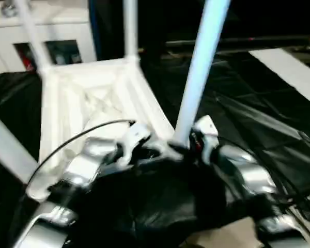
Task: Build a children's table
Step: Rotate leg to tighten
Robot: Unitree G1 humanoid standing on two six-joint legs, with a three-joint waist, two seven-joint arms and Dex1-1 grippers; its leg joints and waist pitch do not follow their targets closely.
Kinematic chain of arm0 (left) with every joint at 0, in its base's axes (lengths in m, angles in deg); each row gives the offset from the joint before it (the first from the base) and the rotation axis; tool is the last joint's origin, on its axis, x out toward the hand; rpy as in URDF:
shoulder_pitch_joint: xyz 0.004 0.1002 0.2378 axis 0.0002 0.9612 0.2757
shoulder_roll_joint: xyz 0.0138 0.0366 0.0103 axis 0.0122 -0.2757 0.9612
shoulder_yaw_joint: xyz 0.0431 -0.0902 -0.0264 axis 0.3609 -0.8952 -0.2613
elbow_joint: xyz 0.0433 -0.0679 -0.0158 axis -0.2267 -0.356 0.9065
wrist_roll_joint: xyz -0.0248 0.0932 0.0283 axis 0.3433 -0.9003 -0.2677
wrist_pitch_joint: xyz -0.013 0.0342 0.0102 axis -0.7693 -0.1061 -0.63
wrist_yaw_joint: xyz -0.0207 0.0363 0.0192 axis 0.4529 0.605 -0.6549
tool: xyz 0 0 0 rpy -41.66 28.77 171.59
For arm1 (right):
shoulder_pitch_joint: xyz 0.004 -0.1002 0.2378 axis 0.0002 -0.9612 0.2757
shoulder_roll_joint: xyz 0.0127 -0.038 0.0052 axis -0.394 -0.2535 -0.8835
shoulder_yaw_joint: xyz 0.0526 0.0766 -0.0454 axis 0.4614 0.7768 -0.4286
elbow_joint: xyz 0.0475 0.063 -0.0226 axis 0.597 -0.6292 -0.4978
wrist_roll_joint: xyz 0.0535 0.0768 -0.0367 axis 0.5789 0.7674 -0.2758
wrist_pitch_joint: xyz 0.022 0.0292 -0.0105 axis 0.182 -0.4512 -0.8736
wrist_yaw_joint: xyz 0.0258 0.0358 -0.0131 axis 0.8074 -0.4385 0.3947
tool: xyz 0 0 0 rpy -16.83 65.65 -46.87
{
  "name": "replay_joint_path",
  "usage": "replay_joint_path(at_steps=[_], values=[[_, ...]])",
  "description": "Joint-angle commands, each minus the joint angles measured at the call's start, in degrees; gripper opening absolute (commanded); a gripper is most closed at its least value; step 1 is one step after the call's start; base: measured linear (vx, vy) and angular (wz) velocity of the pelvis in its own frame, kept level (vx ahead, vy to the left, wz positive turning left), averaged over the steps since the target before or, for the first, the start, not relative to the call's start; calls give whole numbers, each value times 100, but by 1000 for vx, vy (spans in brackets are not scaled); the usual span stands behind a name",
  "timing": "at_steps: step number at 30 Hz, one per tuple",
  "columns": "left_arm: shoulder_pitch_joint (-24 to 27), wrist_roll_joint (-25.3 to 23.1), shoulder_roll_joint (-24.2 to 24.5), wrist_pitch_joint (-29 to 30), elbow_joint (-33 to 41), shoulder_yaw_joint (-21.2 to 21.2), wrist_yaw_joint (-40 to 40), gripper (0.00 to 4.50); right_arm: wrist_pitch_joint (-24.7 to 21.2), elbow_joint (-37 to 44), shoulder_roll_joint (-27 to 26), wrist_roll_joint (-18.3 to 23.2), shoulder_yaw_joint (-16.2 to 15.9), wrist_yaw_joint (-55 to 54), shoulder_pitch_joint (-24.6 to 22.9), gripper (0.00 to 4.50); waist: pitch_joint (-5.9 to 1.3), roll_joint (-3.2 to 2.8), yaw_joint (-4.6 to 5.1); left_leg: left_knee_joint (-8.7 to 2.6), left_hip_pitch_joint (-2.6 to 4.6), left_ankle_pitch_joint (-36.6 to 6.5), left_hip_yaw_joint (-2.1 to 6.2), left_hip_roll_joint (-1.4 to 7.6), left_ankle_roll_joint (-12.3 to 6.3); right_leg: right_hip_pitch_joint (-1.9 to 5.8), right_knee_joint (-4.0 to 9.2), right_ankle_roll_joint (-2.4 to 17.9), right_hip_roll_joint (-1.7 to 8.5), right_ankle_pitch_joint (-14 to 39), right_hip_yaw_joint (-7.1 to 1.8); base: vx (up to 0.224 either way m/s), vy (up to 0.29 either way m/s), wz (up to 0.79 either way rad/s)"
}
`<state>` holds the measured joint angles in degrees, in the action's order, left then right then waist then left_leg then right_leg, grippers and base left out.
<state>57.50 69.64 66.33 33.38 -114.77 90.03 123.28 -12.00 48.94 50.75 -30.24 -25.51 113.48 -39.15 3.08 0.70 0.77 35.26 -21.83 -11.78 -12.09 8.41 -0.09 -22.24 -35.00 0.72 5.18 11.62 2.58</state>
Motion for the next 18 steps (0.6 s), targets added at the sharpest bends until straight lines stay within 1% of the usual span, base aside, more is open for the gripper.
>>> replay_joint_path(at_steps=[1,2,3,4,5,6,7,8,9,11,13,14,15,16,17,18], values=[[-269,-75,-403,49,-105,33,-533,0,-159,-260,-482,-152,-432,-191,15,268,-294,-14,20,-558,147,-1875,317,505,296,80,525,1106,411,2043,-289,0,0,0],[-269,-75,-403,49,-105,33,-533,0,-159,-260,-482,-152,-432,-191,15,268,-299,-15,21,-557,150,-1880,322,510,299,82,518,1121,418,2001,-288,0,0,0],[-306,-104,-496,18,-160,46,-604,0,-92,-321,-581,-191,-425,-292,58,268,-307,-8,28,-552,138,-1853,319,504,262,96,520,1130,422,1921,-286,0,0,0],[-317,-116,-541,-23,-183,63,-616,0,-15,-358,-625,-216,-434,-322,82,303,-309,-22,39,-554,131,-1812,313,504,240,86,517,1154,417,1827,-287,0,0,0],[-313,-119,-588,-123,-189,108,-562,0,83,-407,-682,-211,-429,-318,120,324,-308,-22,40,-554,125,-1794,311,499,224,98,518,1153,414,1786,-285,0,0,0],[-305,-111,-622,-205,-195,143,-507,0,170,-475,-734,-184,-397,-331,164,324,-316,-22,33,-552,126,-1747,311,507,192,106,510,1171,423,1678,-288,0,0,0],[-303,-108,-628,-220,-195,150,-495,0,186,-489,-745,-176,-389,-334,172,338,-322,-20,34,-547,118,-1694,308,506,166,111,504,1190,424,1604,-289,0,0,0],[-271,-79,-624,-246,-157,180,-411,0,190,-513,-760,-98,-346,-271,202,341,-333,-25,34,-541,114,-1570,300,508,104,126,479,1255,419,1380,-287,0,0,0],[-244,-59,-594,-248,-118,192,-350,0,176,-483,-730,-75,-361,-189,196,348,-332,-22,32,-543,106,-1518,299,509,74,134,468,1281,415,1295,-284,0,0,0],[-159,-27,-482,-258,-5,218,-156,0,175,-350,-578,-83,-460,84,143,370,-335,-26,22,-536,97,-1384,288,511,-21,154,448,1355,416,1091,-282,0,0,0],[-97,2,-385,-280,71,234,-2,0,219,-251,-436,-124,-550,305,96,378,-338,-25,17,-530,102,-1350,284,516,-65,159,441,1385,417,1009,-282,0,0,0],[-37,33,-285,-328,154,259,165,0,277,-183,-308,-142,-593,482,69,393,-345,-24,12,-525,78,-1212,289,522,-140,188,420,1416,421,835,-275,0,0,0],[-3,43,-230,-365,198,270,269,0,326,-160,-241,-157,-607,579,58,403,-350,-23,19,-522,66,-1160,291,523,-170,199,400,1433,419,760,-271,0,0,0],[23,56,-190,-363,232,273,341,0,349,-138,-186,-145,-608,674,53,403,-353,-25,25,-511,72,-1107,281,518,-212,192,397,1471,419,676,-271,0,0,0],[97,98,-66,-398,330,285,568,0,409,-78,-25,-119,-605,916,47,403,-360,-32,19,-497,72,-1048,278,520,-251,202,378,1527,423,557,-273,0,0,0],[135,120,-2,-434,378,291,695,0,435,-54,57,-110,-600,1027,50,403,-359,-27,17,-497,72,-1023,275,524,-284,201,380,1548,422,505,-275,0,0,0]])
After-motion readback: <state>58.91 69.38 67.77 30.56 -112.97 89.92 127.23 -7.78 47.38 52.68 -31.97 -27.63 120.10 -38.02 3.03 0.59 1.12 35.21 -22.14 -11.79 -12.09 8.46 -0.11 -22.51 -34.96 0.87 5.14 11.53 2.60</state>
